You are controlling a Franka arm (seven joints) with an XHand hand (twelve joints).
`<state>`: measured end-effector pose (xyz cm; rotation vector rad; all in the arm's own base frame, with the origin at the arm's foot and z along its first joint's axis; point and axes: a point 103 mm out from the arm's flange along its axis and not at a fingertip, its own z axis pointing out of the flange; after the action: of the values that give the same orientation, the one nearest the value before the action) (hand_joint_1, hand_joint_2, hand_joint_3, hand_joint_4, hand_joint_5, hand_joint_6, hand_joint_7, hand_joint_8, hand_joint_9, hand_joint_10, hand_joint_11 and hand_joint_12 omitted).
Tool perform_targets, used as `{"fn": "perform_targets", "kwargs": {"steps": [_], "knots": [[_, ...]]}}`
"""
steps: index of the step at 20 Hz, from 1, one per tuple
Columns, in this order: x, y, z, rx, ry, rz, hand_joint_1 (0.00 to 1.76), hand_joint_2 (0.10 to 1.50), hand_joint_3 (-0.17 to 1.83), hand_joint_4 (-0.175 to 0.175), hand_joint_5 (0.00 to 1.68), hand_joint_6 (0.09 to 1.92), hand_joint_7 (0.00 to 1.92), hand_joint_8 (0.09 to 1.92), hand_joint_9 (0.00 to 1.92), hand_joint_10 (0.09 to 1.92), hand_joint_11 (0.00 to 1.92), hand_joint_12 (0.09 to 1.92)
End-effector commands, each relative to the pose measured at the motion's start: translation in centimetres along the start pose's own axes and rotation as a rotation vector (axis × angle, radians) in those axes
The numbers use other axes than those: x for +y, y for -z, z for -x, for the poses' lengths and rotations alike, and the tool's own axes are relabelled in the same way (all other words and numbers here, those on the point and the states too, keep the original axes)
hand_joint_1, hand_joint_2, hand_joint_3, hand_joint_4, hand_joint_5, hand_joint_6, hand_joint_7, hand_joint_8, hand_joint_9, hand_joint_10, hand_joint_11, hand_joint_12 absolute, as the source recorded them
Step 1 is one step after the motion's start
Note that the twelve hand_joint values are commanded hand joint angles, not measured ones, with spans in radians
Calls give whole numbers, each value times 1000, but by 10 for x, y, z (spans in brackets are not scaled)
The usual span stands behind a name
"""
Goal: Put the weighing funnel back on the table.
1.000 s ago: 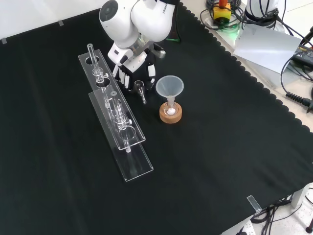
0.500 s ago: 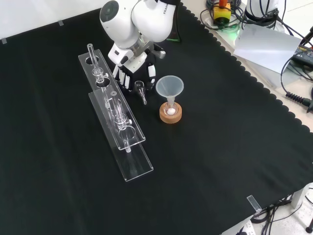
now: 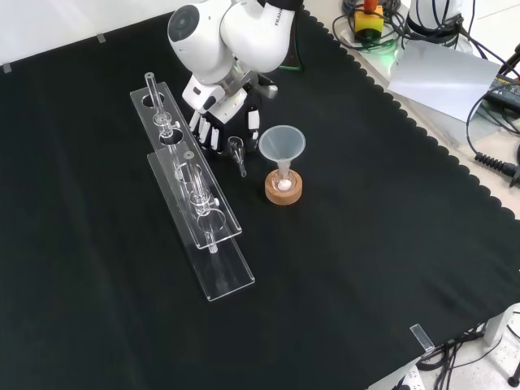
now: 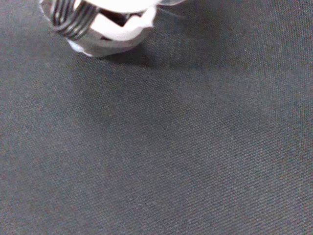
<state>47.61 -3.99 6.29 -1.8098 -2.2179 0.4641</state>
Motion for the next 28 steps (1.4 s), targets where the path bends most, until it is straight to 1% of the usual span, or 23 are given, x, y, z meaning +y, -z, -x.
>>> {"fn": "perform_targets", "kwargs": {"steps": [1,2,3,4,5,6,7,9,15,21,22,25,27,28], "knots": [[-1,2,-4,-22,6,-7,1012,1010,221,174,956,1062,533,787,740,655,400,1325],[-1,2,-5,-25,7,-7,1007,1026,197,175,947,1073,526,787,732,656,392,1329],[-2,3,-6,-28,8,-6,992,964,269,110,900,1033,517,782,723,653,384,1328],[-2,3,-6,-34,9,-7,981,875,406,53,865,987,507,777,712,650,373,1329],[-3,4,-6,-39,9,-8,974,794,542,15,834,961,495,775,701,650,363,1332],[-4,5,-7,-44,8,-8,969,735,644,-7,804,949,480,776,692,651,355,1335],[-5,6,-6,-45,7,2,965,698,705,-19,779,942,464,774,683,652,350,1337],[-8,7,-6,-47,5,16,959,664,754,-28,749,934,434,767,672,651,345,1339],[-12,9,-4,-54,1,6,951,639,770,-32,667,902,386,751,645,644,335,1340],[-19,13,-7,-63,7,-9,943,624,772,-32,584,865,351,739,610,640,308,1344],[-21,15,-7,-62,7,-7,937,616,773,-34,513,796,314,736,580,647,292,1353],[-27,24,-8,-55,9,-5,857,589,744,-39,291,372,125,703,390,686,164,1415],[-33,31,-8,-60,7,4,807,592,702,-40,233,173,52,690,301,717,104,1444],[-37,34,-8,-63,3,6,794,594,689,-39,221,121,35,686,277,725,89,1450]]}}
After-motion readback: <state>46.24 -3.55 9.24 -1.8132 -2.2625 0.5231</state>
